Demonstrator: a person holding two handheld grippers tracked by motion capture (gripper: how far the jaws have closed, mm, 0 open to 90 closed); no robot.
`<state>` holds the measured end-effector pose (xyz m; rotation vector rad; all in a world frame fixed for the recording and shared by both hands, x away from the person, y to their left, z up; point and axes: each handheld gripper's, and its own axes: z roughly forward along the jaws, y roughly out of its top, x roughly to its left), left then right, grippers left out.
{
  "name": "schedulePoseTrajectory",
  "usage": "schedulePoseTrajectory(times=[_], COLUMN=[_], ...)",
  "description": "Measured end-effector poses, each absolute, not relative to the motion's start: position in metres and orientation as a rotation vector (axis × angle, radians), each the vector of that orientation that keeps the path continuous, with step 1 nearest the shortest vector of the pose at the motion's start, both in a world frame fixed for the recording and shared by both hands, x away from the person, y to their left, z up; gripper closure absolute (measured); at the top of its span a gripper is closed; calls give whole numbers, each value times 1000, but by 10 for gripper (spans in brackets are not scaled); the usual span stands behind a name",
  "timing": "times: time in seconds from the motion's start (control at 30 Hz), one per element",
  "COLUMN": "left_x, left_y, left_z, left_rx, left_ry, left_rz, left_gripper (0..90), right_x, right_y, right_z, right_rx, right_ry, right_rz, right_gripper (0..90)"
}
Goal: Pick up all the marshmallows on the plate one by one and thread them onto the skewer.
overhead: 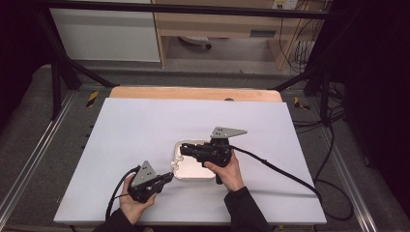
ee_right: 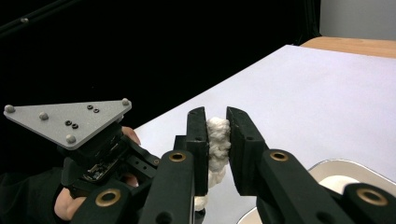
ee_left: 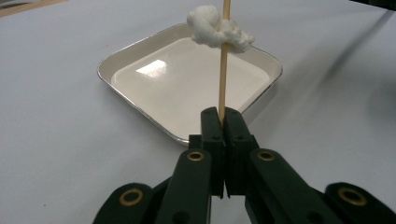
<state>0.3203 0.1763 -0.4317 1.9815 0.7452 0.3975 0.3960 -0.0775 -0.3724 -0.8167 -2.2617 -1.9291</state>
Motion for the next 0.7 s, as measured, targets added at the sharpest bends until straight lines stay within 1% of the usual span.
schedulePoseTrajectory(times=[0.7], left_x=[320], left_y=[176], left_z=[-433], left_rx=[1999], left_ry=[750], left_rz=[396], left_gripper=[888], right_x=[394], right_y=[-78], right_z=[-382], right_rx=[-823], right_ry=[-2243], right_rz=[-1932], right_gripper=[802])
